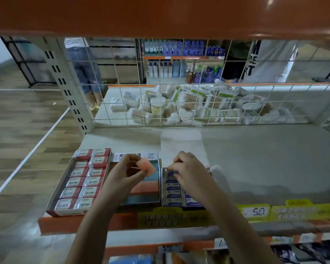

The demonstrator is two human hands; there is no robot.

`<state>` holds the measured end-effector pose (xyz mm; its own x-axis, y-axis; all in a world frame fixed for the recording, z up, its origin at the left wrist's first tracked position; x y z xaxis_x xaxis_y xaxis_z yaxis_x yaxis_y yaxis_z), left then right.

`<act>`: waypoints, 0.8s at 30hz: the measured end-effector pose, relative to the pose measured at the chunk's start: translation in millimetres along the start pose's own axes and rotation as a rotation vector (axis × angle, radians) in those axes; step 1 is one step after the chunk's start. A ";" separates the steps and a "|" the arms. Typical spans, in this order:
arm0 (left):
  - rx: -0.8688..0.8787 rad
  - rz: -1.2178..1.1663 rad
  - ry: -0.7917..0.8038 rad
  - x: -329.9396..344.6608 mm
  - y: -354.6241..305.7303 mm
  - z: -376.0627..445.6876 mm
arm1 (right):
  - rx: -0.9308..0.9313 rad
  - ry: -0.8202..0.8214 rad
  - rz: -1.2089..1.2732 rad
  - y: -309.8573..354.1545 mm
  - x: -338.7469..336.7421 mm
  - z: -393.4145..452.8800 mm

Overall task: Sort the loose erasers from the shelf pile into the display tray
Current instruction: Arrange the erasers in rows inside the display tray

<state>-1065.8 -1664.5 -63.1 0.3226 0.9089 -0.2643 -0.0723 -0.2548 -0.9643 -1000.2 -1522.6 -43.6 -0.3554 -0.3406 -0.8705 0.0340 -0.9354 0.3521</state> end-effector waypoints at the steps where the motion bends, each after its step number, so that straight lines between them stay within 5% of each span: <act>1: 0.000 -0.013 0.002 0.4 -0.5 -0.1 | 0.008 -0.001 0.004 0.5 2.0 -0.4; 9: 0.000 -0.075 0.019 -0.1 3.0 -4.5 | 0.107 -0.042 0.149 -12.4 -1.6 -4.6; 24: -0.006 -0.014 0.001 -14.9 15.3 -17.4 | 0.116 0.042 0.040 -8.7 5.4 -4.6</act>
<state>-1055.3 -1687.7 -73.6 0.3244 0.9122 -0.2505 -0.0616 -0.2438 -0.9679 -998.1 -1516.7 -52.9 -0.3164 -0.3834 -0.8677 -0.0616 -0.9044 0.4221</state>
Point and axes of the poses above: each hand's wrist, its own z-axis towards the middle knuckle, its own x-axis out of the palm, y = z × x, the point moved 8 cm from there along z, towards the middle knuckle, and after that the axes turned 10 degrees about -y, right-handed, at the moved point
